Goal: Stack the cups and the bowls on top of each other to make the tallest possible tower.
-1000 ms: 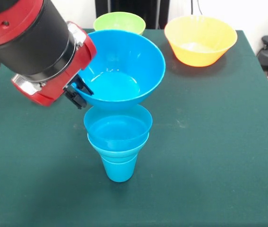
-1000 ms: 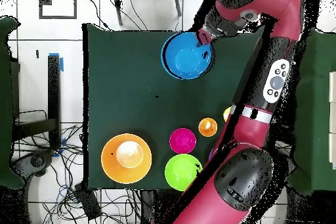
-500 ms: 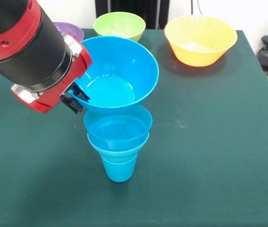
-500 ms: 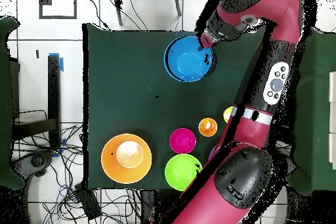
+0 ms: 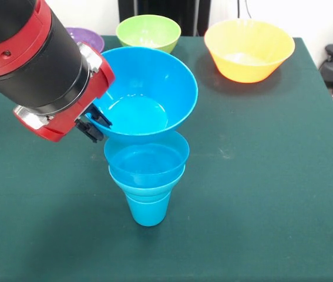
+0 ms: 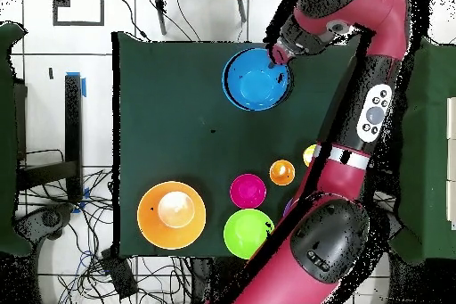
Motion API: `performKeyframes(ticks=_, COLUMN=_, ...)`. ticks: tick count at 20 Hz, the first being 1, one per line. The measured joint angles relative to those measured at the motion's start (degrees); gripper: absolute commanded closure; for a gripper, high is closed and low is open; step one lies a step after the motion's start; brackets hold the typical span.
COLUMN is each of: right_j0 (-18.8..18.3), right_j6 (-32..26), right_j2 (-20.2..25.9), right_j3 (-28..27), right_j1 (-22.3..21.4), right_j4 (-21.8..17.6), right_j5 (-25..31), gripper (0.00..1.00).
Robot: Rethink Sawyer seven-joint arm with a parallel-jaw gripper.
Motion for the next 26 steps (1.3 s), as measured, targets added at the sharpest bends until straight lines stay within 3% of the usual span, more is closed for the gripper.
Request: performKeyframes(ticks=26, right_j0=0.2, right_j6=0.0, right_j2=0.3, right_j3=-0.4, right_j1=2.3, right_j4=3.2, right_j5=-6.2, gripper=1.0)
